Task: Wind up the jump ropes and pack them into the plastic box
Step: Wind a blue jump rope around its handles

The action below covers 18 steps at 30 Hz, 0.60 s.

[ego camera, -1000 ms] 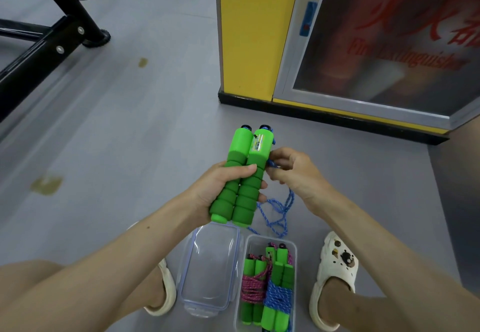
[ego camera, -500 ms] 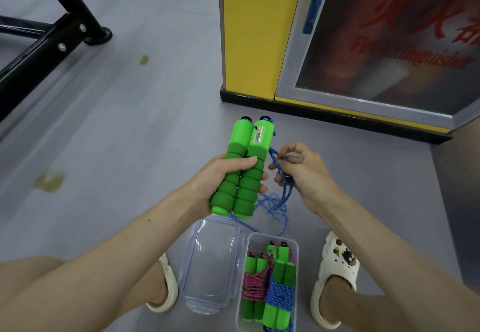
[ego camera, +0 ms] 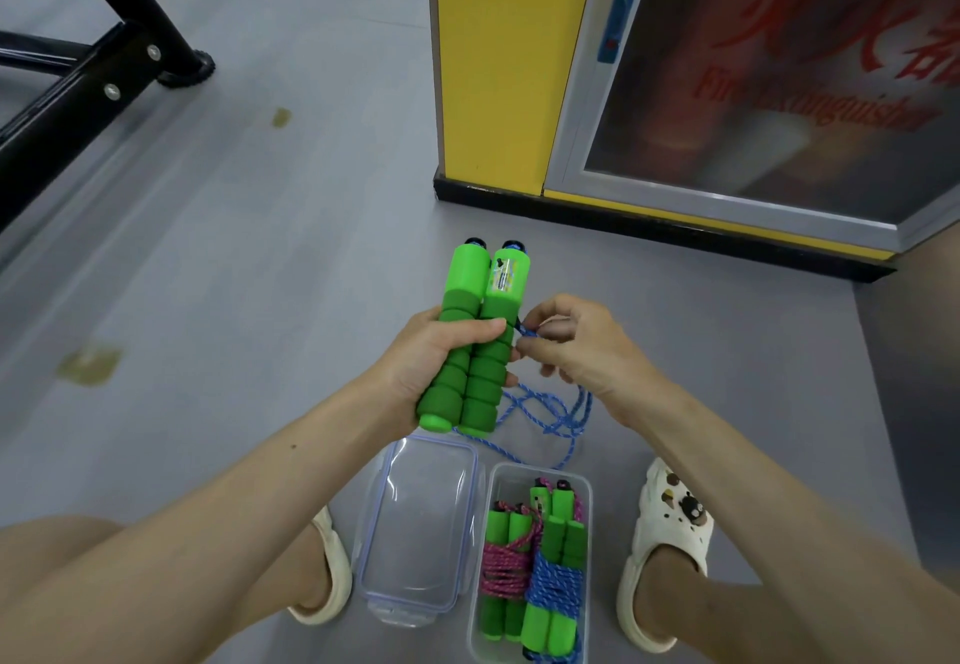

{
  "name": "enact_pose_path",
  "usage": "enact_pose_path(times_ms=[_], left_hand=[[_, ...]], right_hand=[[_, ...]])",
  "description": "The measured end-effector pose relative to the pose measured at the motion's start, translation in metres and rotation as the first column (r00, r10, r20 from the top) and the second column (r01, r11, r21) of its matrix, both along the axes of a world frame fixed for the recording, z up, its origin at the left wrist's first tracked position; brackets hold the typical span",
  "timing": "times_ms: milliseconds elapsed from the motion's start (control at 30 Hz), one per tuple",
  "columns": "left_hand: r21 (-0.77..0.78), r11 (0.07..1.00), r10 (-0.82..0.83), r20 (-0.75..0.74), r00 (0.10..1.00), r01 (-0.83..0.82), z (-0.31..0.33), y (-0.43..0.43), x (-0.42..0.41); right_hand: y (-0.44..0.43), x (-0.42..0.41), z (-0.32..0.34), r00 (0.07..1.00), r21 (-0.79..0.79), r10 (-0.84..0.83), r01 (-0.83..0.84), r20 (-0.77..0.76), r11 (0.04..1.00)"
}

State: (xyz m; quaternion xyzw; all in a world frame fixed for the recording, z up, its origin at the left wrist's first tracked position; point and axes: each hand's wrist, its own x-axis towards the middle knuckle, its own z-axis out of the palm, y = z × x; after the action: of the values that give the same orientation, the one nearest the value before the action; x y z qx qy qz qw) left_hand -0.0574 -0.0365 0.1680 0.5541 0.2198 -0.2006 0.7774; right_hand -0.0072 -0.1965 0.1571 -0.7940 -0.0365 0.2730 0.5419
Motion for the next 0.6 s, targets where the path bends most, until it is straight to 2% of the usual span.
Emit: enact_pose_path(times_ms=[233, 400, 500, 567, 600], left_hand=[[0.141, 0.988, 0.052, 0.031, 0.998, -0.056, -0.002, -0.001, 0.004], [0.282, 0.959, 0.014, 0.083, 0.996, -0.036, -0.007, -0.002, 0.004], [0.557, 0.830, -0.079, 0.182, 0.980, -0.037, -0.014, -0.001, 0.006], [0.739, 0.671, -0.146, 0.206, 0.968, -0.056, -0.015, -0.001, 0.005], [0.829, 0.556, -0.193, 0.193, 0.962, -0.055, -0.014, -0.002, 0.004]], right_hand=[[0.001, -0.003, 0.001, 0.986, 0.124, -0.080, 0.098, -0.144, 0.987], [0.004, -0.006, 0.002, 0.985, 0.073, -0.043, 0.056, -0.166, 0.996], [0.006, -0.007, 0.003, 0.984, 0.051, -0.054, 0.064, -0.171, 0.997], [0.007, -0.009, 0.003, 0.977, 0.080, -0.054, 0.071, -0.205, 0.994], [0.008, -0.010, 0.003, 0.971, 0.109, -0.053, 0.081, -0.234, 0.991]])
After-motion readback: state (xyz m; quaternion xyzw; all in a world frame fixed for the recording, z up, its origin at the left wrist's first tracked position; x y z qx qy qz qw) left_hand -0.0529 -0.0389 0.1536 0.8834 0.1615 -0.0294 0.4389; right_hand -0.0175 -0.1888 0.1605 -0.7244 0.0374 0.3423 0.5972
